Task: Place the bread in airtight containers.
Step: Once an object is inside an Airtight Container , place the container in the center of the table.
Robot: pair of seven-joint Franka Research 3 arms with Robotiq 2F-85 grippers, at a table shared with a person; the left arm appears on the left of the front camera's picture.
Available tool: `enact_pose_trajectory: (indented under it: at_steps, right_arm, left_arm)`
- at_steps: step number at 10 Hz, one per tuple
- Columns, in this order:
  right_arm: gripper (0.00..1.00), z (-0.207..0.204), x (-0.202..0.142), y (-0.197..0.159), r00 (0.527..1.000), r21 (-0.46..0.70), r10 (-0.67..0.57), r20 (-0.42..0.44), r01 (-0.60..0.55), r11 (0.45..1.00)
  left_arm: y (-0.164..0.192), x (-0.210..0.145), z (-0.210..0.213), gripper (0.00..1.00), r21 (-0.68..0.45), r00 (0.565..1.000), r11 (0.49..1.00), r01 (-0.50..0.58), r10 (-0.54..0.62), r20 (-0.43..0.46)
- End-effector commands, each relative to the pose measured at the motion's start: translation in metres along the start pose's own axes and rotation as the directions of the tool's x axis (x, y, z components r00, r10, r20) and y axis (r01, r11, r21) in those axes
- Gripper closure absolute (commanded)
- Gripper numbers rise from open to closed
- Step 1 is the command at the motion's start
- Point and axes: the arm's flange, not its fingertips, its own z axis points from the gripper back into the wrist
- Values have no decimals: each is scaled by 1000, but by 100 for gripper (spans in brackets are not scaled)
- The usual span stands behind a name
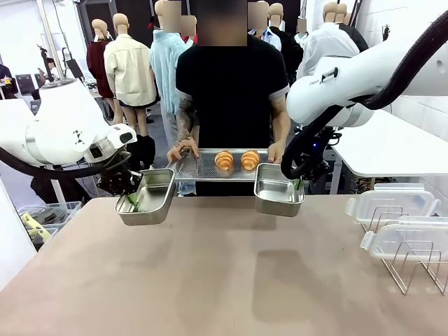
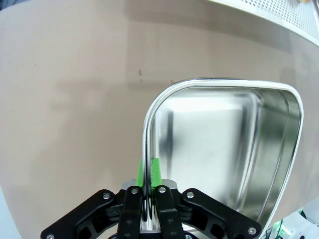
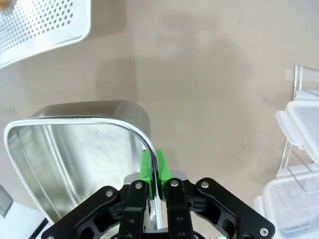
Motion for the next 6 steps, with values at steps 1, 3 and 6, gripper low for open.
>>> enact_pose_trajectory:
  at_steps: [1,3,6]
  right_arm:
    - [100,2,-4,2,1000,3,23,11,-23,1000]
    - [100,2,-4,2,1000,3,23,11,-23,1000]
    - [100,2,-4,2,1000,3,23,11,-23,1000]
  left_arm:
    - [2,-1,-8,100,3,1000,1000,12,-12,-16]
    - [2,-1,-8,100,3,1000,1000,12,-12,-16]
    - [2,-1,-8,100,3,1000,1000,12,-12,-16]
